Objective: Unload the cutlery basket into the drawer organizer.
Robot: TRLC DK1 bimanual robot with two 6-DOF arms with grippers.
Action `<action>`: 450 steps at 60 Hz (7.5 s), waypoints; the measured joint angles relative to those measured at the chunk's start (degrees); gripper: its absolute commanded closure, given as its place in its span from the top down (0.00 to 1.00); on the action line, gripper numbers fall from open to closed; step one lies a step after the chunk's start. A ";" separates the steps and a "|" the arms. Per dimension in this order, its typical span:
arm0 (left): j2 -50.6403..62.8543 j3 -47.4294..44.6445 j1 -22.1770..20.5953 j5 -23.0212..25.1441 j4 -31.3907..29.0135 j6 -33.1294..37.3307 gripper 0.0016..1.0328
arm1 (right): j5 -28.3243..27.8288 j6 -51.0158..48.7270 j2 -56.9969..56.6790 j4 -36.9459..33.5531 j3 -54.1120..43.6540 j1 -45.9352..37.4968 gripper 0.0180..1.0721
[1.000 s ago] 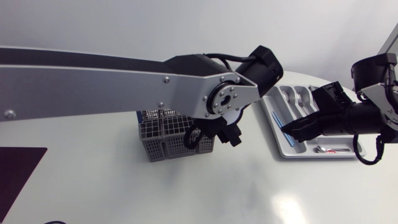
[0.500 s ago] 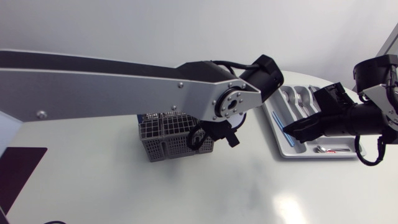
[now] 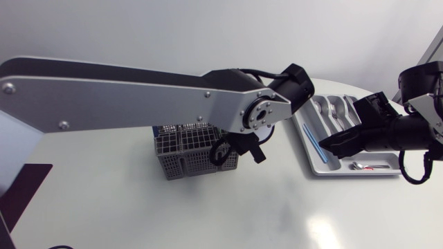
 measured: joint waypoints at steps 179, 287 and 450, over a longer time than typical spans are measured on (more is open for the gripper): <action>-2.29 3.78 2.62 0.04 -1.49 -2.36 0.03 | -8.50 1.64 -1.86 6.67 -5.29 14.45 0.66; -22.56 -4.46 5.01 38.34 -0.44 -10.34 0.03 | 24.61 1.55 -21.27 34.58 -20.20 44.89 0.59; -25.27 -6.75 13.64 40.39 6.64 -14.86 0.83 | -18.16 -22.38 -23.56 17.05 -22.47 1.01 0.07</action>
